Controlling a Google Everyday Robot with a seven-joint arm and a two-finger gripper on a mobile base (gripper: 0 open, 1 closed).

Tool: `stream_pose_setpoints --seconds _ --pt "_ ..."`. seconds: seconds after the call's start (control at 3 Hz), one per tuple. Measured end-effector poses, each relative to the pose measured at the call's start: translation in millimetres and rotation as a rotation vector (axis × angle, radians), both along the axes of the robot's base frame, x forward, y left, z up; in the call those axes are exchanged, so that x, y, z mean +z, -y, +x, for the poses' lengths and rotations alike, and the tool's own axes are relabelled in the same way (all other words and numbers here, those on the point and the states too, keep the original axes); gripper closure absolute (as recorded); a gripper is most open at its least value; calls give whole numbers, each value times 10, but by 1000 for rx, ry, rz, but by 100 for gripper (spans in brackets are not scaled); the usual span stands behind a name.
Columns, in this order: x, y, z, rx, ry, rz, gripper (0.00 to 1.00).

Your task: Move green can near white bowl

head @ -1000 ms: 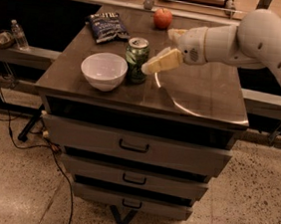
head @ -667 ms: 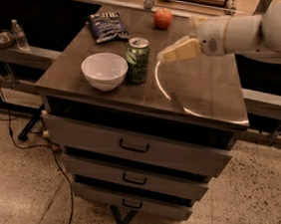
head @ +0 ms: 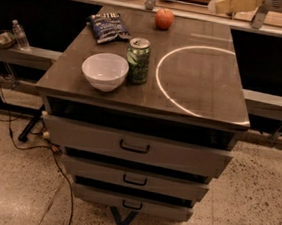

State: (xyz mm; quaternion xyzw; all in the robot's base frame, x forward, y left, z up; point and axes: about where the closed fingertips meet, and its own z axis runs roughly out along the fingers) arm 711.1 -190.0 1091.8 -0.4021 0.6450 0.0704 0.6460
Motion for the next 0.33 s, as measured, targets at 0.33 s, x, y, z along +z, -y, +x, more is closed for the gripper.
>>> stream_pose_setpoints --seconds 0.33 --pt "-6 -7 5 0 -1 1 0"
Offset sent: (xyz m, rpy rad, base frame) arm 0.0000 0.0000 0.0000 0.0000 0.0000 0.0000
